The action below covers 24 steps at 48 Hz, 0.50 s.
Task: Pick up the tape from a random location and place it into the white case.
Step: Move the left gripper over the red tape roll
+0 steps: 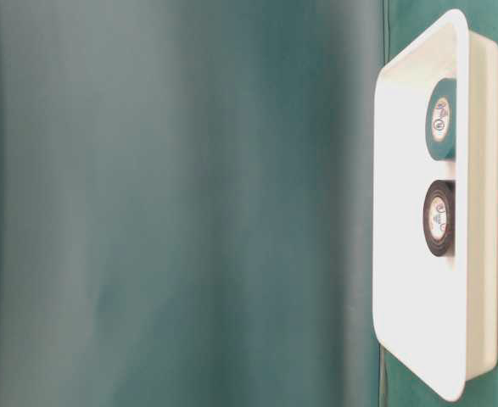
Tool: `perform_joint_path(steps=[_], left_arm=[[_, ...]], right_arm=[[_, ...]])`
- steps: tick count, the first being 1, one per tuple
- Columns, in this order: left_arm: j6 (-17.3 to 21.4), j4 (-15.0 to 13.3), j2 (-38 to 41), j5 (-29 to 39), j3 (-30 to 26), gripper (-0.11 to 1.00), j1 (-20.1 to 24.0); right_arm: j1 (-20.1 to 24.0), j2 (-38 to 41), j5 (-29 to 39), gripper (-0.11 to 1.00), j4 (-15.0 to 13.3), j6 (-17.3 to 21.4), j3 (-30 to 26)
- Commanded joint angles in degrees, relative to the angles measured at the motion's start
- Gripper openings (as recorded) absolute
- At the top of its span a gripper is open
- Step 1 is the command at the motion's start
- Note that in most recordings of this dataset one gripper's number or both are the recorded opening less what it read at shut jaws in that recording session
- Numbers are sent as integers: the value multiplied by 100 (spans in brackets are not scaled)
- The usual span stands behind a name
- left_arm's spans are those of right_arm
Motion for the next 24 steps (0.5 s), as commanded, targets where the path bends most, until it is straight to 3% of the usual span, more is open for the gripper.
perform_joint_path(steps=[1, 24], left_arm=[[-9, -9, 272, -255, -255, 89, -18], [0, -9, 2145, -431, -1591, 89, -18]], right_arm=[[0, 35, -53, 82, 9, 9, -158], [0, 132, -53, 82, 9, 9, -141]])
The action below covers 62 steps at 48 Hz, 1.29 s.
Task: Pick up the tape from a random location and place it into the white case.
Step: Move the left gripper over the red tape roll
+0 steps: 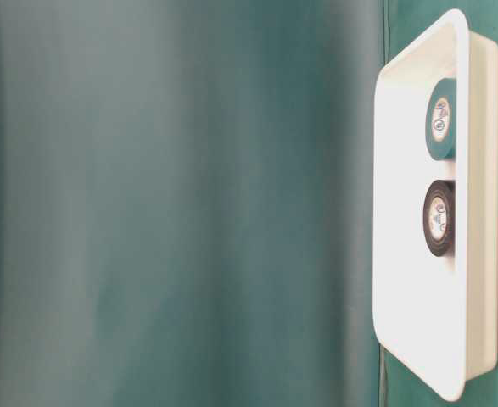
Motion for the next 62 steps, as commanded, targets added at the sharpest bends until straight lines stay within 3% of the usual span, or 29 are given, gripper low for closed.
perform_joint_path(steps=[1, 11, 24, 45, 52, 62], left_arm=[[9, -9, 272, -44, -396, 89, -9], [18, -9, 817, 0, -984, 89, -26], [-35, -18, 1046, 343, -1310, 89, -79], [-360, -9, 1890, 3533, -2751, 89, -105], [-369, 18, 2083, 4043, -3085, 89, -114], [-378, 18, 2092, 4061, -3076, 89, -114]], right_arm=[[9, 62, -53, 82, 9, 9, -141], [9, 70, -62, 82, 9, 9, -141], [9, 70, -44, 82, 9, 9, -149], [18, 70, -35, 82, 9, 9, -158], [9, 70, -26, 82, 9, 9, -158], [9, 70, -35, 82, 9, 9, -158]])
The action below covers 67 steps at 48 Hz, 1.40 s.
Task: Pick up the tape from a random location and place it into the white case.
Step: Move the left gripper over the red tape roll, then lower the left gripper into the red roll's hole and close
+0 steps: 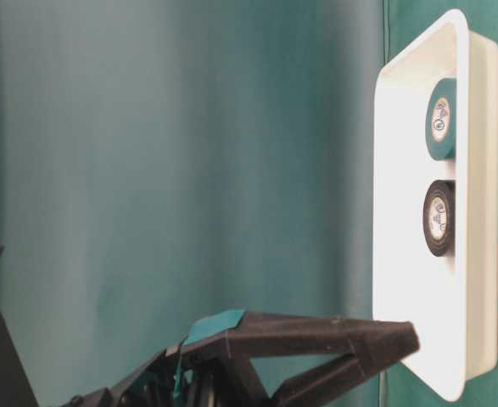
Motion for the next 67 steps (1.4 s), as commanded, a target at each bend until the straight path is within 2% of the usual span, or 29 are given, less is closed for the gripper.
perform_joint_path(steps=[1, 67], left_arm=[[-18, 18, -79, -9, -123, 89, -18], [-18, 18, 70, -202, -105, 89, -18]], right_arm=[[9, 26, -26, 82, 0, 9, -158], [9, 70, -44, 82, 0, 9, -149]])
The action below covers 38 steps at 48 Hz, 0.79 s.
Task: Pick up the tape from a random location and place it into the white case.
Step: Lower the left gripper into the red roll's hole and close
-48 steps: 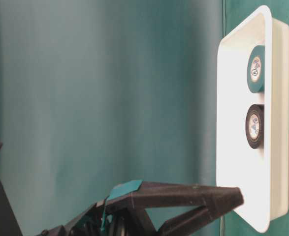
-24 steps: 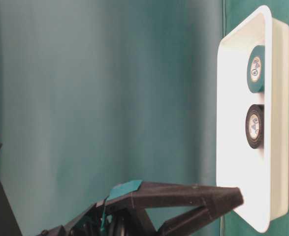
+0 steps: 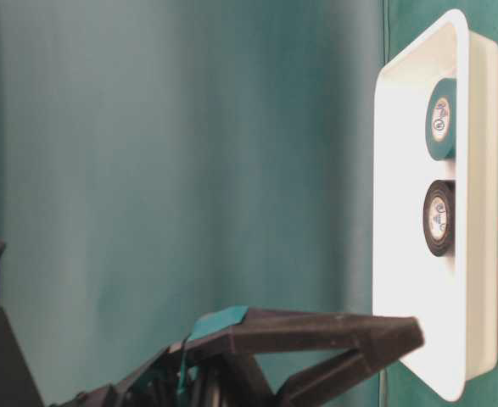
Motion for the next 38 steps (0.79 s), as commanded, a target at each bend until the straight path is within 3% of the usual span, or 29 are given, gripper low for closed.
perform_joint_path(steps=[1, 38], left_arm=[[-9, 18, 18, -123, -97, 89, -26], [-9, 18, 932, -1099, 439, 89, -123]], right_arm=[[0, 44, -44, 82, 0, 9, -149], [0, 211, -88, 82, -9, 9, -132]])
